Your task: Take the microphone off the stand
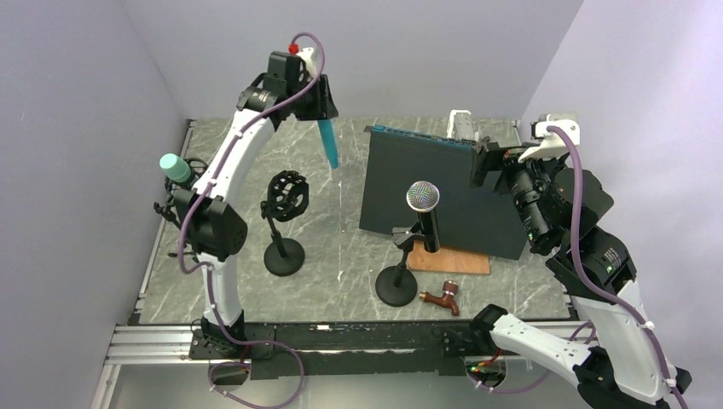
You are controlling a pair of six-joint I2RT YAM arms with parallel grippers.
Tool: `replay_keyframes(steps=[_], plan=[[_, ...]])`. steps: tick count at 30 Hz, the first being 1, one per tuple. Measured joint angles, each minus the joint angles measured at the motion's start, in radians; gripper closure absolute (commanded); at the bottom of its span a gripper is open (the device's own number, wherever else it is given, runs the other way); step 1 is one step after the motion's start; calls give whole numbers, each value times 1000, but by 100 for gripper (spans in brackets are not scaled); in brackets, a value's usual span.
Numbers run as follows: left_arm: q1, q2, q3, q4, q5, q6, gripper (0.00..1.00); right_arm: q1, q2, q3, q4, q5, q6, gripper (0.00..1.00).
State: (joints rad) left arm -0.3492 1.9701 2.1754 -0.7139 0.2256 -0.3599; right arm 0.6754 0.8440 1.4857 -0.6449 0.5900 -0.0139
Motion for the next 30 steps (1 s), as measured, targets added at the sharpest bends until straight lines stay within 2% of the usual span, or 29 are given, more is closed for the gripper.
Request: replay_keyframes(steps=[5, 11, 15, 24, 30], plan=[[35, 114, 27, -86, 15, 32, 100, 0, 1, 0, -16, 1, 0, 0], [109, 141, 23, -139, 40, 43, 100, 0, 1, 0, -20, 3, 7, 0], [119, 156, 23, -138, 35, 48, 100, 0, 11, 0, -21, 0, 7, 0], [106, 345, 35, -165, -58, 85, 100, 0, 60, 13, -36, -14, 24, 0], [124, 420, 35, -167, -101, 91, 93, 0, 68, 27, -64, -23, 39, 0]])
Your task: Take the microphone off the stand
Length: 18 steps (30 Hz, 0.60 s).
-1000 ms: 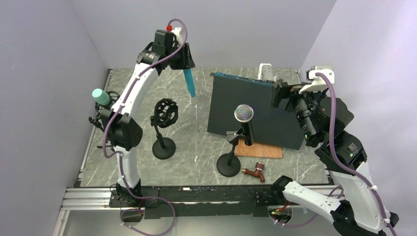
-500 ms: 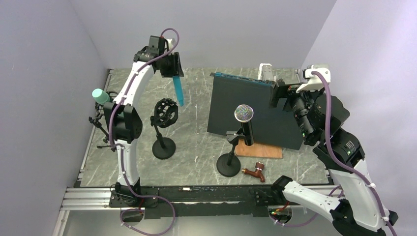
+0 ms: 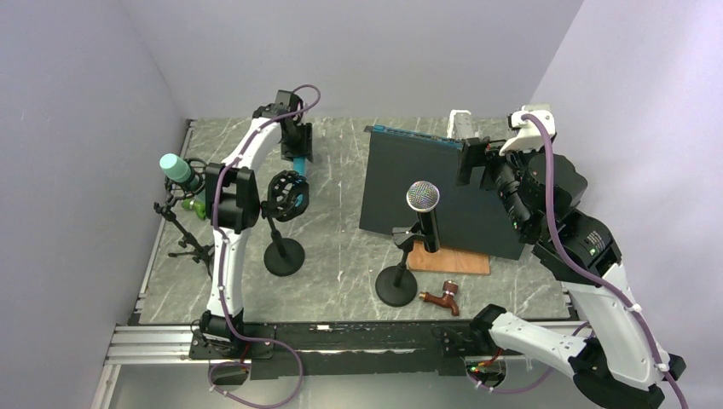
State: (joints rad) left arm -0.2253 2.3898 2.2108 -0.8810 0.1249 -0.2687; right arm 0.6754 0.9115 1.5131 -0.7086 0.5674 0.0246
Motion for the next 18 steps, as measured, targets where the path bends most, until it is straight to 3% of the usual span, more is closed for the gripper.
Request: replay_keyframes(steps=[7, 13, 18], plan=[[8, 42, 38, 37, -7, 4, 87, 0, 11, 1, -2, -1, 7, 0], [12, 60, 57, 107, 21, -11, 56, 0, 29, 2, -3, -1, 7, 0], [18, 64, 97, 119, 40, -18, 51, 0, 36, 1, -3, -1, 7, 0]])
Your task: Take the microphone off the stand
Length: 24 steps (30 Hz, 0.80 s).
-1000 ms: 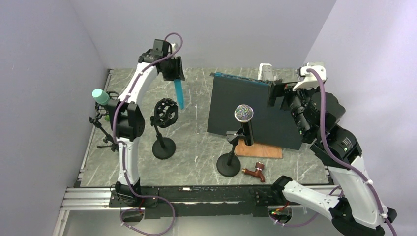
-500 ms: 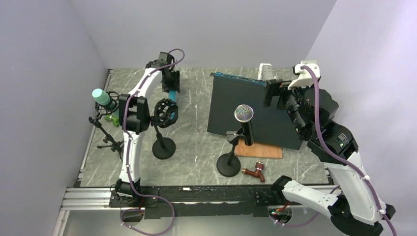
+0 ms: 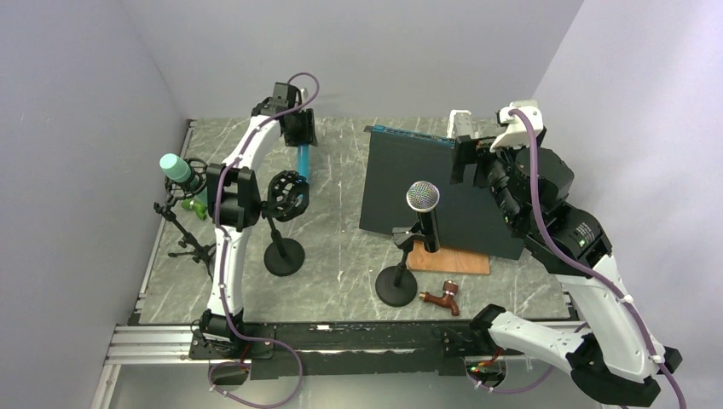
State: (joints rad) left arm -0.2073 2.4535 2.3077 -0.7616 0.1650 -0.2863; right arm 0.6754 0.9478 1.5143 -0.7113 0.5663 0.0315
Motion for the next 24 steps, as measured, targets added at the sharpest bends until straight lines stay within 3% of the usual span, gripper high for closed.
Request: replay_keyframes(steps=[14, 15, 17, 18, 19, 22, 24], plan=[[45, -27, 3, 18, 65, -23, 48, 0, -1, 0, 0, -23, 16, 0], [45, -28, 3, 18, 68, -26, 48, 0, -1, 0, 0, -25, 18, 0], [45, -31, 3, 18, 75, -26, 61, 0, -1, 0, -1, -26, 23, 0], [44, -31, 3, 17, 77, -26, 61, 0, -1, 0, -1, -26, 24, 0], [44, -32, 3, 17, 79, -26, 55, 0, -1, 0, -2, -26, 25, 0], [44, -33, 3, 16, 82, -26, 15, 0, -2, 0, -4, -26, 26, 0], [44, -35, 3, 16, 81, -29, 3, 0, -4, 0, -5, -26, 26, 0]])
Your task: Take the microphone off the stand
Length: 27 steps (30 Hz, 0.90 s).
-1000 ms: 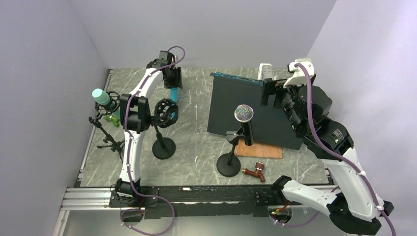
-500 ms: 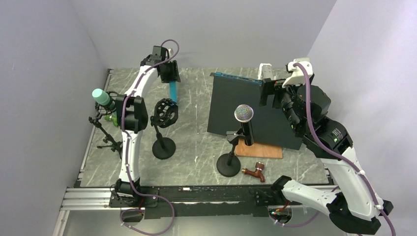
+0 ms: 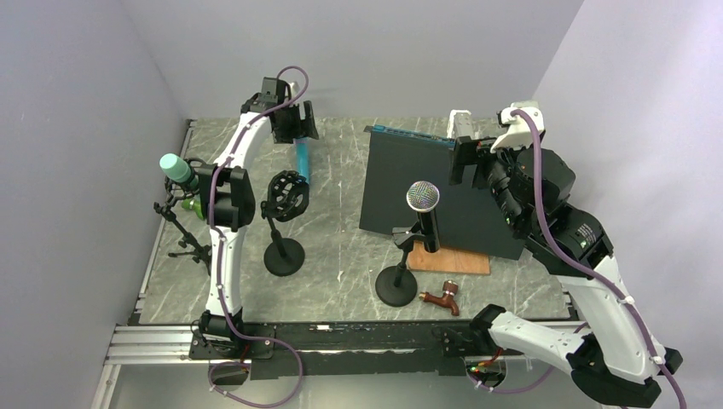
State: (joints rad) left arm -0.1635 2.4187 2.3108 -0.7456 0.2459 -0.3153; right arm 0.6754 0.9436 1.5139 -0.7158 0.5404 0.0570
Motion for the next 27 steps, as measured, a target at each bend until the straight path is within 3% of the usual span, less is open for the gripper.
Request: replay_keyframes(steps=[15, 22, 27], plan=[[0, -113, 0, -34, -14, 17, 1, 0, -1, 0, -2, 0, 5, 0], [0, -390, 0, -16, 80, -2, 1, 0, 27, 28, -3, 1, 7, 0], [0, -612, -15, 55, 192, -43, 1, 0, 101, 175, 3, -7, 16, 0]])
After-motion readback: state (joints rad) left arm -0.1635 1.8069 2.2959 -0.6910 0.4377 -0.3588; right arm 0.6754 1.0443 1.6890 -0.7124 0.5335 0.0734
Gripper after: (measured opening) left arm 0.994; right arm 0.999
